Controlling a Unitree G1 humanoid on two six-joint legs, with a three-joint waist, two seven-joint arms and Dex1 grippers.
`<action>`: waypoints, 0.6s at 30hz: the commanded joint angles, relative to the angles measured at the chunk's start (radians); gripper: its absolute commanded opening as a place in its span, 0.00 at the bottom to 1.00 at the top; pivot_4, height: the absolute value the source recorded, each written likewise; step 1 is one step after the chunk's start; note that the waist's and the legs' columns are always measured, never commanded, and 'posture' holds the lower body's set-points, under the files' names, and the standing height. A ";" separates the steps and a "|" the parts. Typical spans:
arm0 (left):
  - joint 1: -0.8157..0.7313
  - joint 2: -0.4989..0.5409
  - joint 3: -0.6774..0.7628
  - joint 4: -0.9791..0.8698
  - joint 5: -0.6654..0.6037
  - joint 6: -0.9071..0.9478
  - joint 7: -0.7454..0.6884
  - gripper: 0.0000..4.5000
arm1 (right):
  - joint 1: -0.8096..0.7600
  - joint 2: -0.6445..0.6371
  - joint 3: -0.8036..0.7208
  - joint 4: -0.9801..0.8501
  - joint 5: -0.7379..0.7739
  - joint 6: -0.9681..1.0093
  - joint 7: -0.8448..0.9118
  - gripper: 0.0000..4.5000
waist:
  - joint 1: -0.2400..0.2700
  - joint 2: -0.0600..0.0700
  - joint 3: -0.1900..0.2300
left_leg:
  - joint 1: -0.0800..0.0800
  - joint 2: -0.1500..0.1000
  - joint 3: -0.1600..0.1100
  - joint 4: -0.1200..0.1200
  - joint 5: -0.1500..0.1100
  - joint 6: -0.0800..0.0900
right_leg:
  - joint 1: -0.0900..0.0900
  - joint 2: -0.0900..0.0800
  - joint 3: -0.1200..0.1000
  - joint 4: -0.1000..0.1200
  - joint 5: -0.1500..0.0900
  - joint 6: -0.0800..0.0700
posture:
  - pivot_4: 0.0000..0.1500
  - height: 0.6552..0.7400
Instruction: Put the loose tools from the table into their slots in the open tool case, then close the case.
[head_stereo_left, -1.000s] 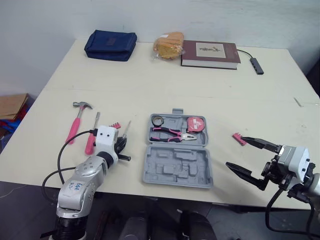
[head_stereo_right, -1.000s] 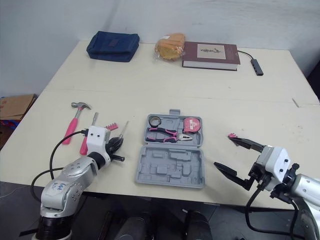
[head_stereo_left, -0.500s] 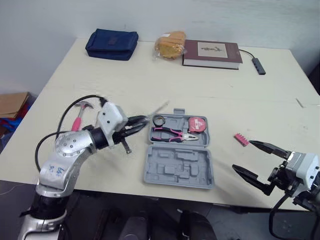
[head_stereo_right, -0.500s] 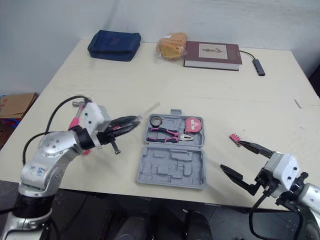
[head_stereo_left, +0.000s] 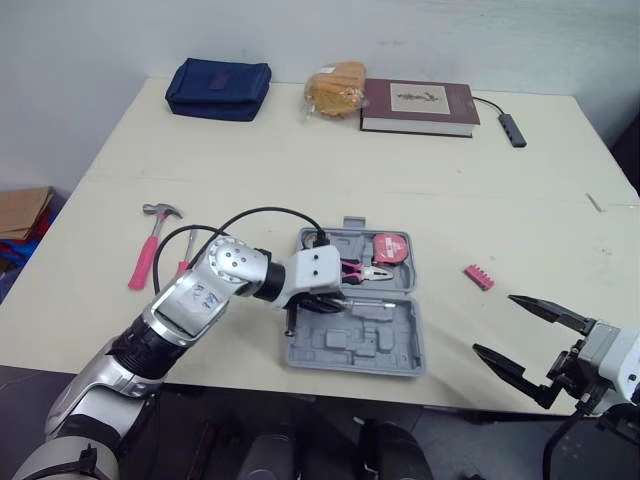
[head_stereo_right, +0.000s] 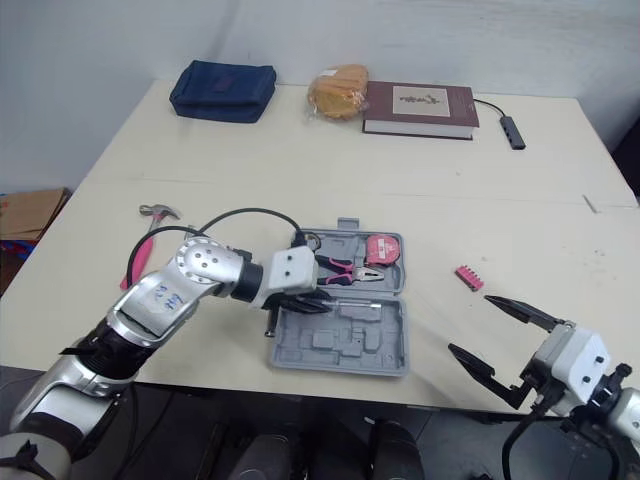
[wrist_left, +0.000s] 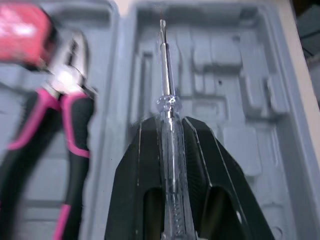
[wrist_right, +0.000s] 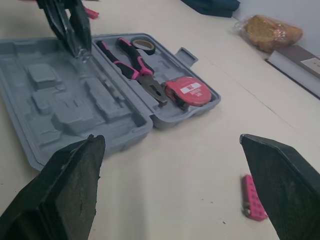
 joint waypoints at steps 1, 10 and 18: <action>-0.057 -0.005 -0.047 0.090 0.094 -0.051 -0.014 0.00 | 0.025 0.022 -0.027 -0.044 -0.003 -0.028 -0.014 1.00 | 0.000 0.000 0.000 | 0.000 0.000 0.000 0.000 0.000 0.000 | 0.000 0.000 0.000 0.000 0.000 0.000 | 1.00 1.00; -0.061 -0.019 -0.049 0.121 0.133 -0.075 -0.028 0.00 | 0.035 0.029 -0.017 -0.051 -0.012 -0.035 -0.017 1.00 | 0.001 0.000 0.000 | 0.000 0.000 -0.001 0.001 0.001 0.000 | 0.000 -0.001 0.002 0.001 0.000 0.000 | 1.00 1.00; -0.037 -0.053 -0.031 0.138 0.150 -0.173 -0.014 0.00 | 0.035 0.028 -0.013 -0.045 -0.014 -0.038 -0.011 1.00 | 0.002 0.000 0.000 | 0.000 0.000 -0.001 0.001 0.001 0.000 | 0.000 -0.001 0.004 0.001 0.000 0.000 | 1.00 1.00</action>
